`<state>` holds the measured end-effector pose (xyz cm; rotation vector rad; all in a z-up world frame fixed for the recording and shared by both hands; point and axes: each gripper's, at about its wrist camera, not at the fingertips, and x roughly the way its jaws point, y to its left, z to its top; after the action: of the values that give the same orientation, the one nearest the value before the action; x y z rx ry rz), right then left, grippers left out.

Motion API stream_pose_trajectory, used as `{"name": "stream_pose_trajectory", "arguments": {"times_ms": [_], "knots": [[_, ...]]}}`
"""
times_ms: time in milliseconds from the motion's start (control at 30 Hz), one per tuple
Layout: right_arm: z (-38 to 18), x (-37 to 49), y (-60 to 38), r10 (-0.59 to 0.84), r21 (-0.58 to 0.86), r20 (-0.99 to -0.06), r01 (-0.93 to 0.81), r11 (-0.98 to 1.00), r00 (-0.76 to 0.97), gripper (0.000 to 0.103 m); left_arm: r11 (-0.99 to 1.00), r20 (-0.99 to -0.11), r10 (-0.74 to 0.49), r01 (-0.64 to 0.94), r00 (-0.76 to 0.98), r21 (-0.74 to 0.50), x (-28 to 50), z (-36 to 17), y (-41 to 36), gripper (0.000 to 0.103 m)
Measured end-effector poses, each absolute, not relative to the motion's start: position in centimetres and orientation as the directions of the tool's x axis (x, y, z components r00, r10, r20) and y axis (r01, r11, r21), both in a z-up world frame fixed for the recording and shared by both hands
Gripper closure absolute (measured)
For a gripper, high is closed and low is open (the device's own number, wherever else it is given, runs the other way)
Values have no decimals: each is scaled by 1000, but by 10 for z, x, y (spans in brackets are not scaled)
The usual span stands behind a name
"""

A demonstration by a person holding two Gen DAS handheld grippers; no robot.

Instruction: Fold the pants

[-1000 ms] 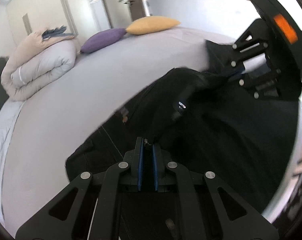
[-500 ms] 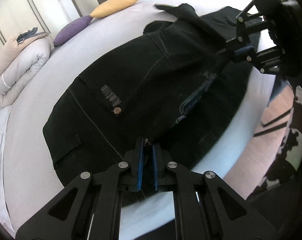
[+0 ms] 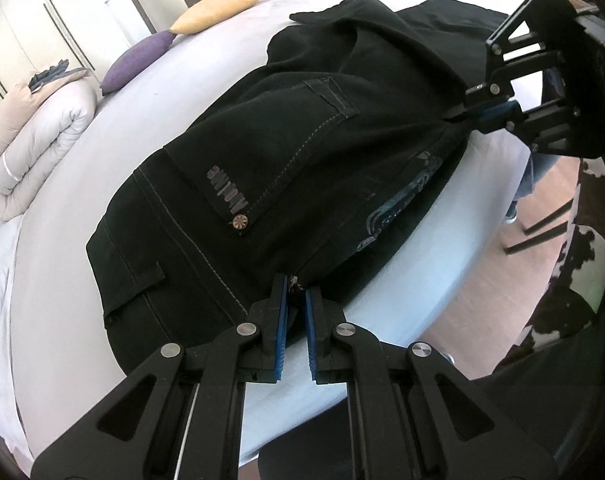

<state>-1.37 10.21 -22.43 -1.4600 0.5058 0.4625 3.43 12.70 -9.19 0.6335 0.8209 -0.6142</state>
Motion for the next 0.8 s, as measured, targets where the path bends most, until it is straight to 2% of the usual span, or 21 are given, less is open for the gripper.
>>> {"name": "stream_pose_trajectory", "arguments": {"times_ms": [267,500,633,800], "knots": [[-233,-15,99,-15,-819,-570,-567,91,821,97,677,-809,-206,677,550,288,25,-95,129,87],[-242,-21,105,-32,-839,-541,-537,89,841,96,707,-837,-106,633,536,316,18,-86,149,87],[-246,-24,106,-38,-851,-521,-517,89,852,96,796,-809,-153,556,567,239,24,-60,154,87],[-248,-26,107,-43,-861,-506,-500,92,862,96,870,-768,-263,488,584,74,60,-52,115,87]]}}
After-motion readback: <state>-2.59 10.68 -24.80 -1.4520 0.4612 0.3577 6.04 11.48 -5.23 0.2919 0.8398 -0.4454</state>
